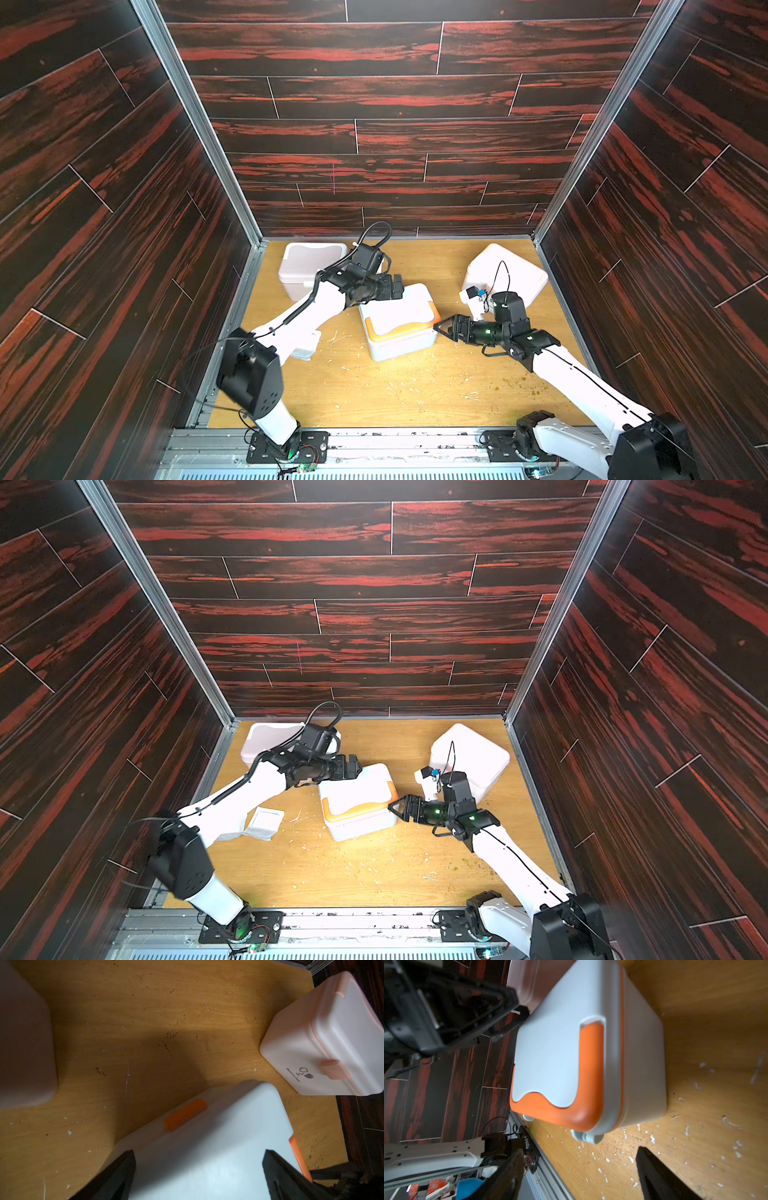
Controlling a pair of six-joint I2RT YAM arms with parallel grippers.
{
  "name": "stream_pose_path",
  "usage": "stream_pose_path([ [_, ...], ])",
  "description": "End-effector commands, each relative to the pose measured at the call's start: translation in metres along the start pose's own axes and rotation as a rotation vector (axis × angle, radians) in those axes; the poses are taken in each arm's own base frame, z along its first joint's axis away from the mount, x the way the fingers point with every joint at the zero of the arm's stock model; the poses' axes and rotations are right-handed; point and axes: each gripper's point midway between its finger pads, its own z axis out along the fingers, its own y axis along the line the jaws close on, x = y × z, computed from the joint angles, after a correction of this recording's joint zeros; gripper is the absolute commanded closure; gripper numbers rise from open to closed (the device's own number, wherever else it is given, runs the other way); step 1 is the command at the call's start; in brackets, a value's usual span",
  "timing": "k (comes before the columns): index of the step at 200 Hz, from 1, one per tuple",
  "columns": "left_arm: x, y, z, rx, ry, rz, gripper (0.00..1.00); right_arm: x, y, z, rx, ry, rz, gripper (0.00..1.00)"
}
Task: Open first aid kits and take out gauze
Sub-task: Adjust the first aid kit at the center of the board.
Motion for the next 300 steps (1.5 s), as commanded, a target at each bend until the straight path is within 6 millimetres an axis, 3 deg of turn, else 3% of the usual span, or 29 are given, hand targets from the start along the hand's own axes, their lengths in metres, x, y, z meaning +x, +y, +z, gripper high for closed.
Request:
stream_pose_path([
  [1,0.009,-0.010,0.003,0.066,0.068,0.022,0.00,0.008,0.025,0.004,-0.133,0.046,0.007,0.13],
  [48,0.041,-0.008,-0.012,0.153,0.059,-0.075,0.00,-0.002,0.024,0.015,-0.115,0.048,0.004,0.14],
  [121,0.090,-0.017,-0.032,0.220,0.023,-0.149,0.00,-0.049,0.005,0.034,0.009,-0.030,-0.017,0.14],
  [164,0.099,-0.041,-0.035,0.288,-0.019,-0.170,0.00,-0.073,0.004,0.046,-0.002,-0.024,-0.012,0.13],
  [183,0.100,-0.043,-0.033,0.299,-0.039,-0.182,0.00,-0.081,-0.002,0.044,0.015,-0.037,0.002,0.12],
  [225,0.096,-0.060,-0.032,0.439,-0.074,-0.267,0.00,-0.081,-0.016,0.031,0.057,-0.056,0.018,0.06],
  [279,0.109,-0.095,-0.031,0.545,-0.056,-0.286,0.00,-0.080,-0.019,0.025,0.082,-0.054,-0.001,0.03],
  [300,0.113,-0.100,-0.035,0.561,-0.059,-0.285,0.00,-0.081,-0.024,0.017,0.132,-0.072,-0.006,0.01],
])
